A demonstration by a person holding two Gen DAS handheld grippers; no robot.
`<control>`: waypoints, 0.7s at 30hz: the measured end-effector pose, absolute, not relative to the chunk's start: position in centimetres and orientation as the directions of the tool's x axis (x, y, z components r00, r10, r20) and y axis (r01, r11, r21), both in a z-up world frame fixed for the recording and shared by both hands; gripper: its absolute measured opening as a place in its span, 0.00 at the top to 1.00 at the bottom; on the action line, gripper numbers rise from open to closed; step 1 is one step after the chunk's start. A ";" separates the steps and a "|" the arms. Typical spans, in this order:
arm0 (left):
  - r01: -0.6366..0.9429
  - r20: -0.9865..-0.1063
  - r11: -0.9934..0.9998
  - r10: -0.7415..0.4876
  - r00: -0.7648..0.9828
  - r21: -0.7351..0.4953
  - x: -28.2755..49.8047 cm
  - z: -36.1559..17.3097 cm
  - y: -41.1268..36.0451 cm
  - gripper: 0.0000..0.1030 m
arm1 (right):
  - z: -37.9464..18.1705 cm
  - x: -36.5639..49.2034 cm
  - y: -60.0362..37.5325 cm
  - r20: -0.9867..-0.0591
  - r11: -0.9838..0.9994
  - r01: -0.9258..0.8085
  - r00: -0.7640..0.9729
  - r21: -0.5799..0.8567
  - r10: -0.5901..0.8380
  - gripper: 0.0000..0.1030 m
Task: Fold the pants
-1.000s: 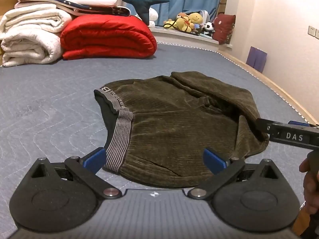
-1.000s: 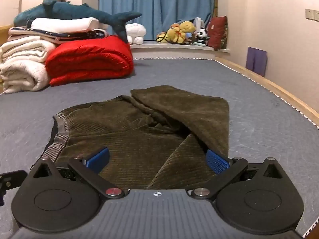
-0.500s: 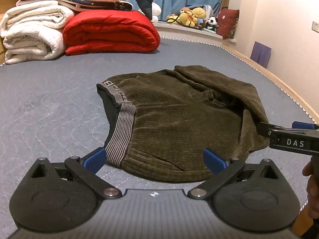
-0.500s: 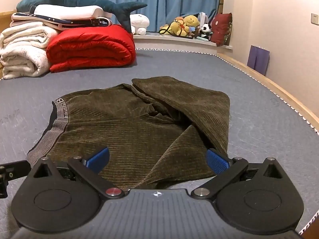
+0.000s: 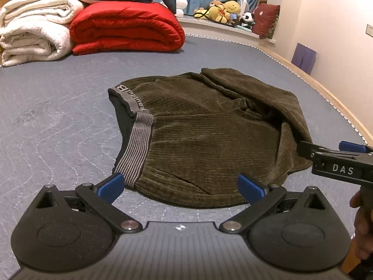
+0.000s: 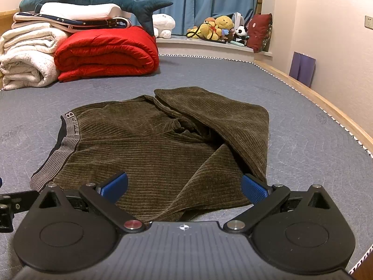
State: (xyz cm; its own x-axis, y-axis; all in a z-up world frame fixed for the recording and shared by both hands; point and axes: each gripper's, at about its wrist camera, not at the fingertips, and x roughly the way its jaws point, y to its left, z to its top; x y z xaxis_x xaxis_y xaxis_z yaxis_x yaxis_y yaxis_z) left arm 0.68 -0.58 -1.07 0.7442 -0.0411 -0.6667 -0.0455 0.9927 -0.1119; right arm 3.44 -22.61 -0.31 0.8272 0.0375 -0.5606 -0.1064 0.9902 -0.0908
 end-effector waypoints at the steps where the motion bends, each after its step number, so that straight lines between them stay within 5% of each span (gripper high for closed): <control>1: -0.040 -0.667 0.992 -0.047 0.744 -0.116 0.7 -1.1 -0.6 0.00 | -0.3 3.4 -22.6 -0.561 0.990 -0.107 0.827 -0.091 0.038 0.01; 21: -0.021 -0.666 0.994 -0.057 0.744 -0.108 0.7 -1.1 -1.2 0.00 | -0.2 3.4 -22.5 -0.563 0.990 -0.107 0.826 -0.090 0.038 0.01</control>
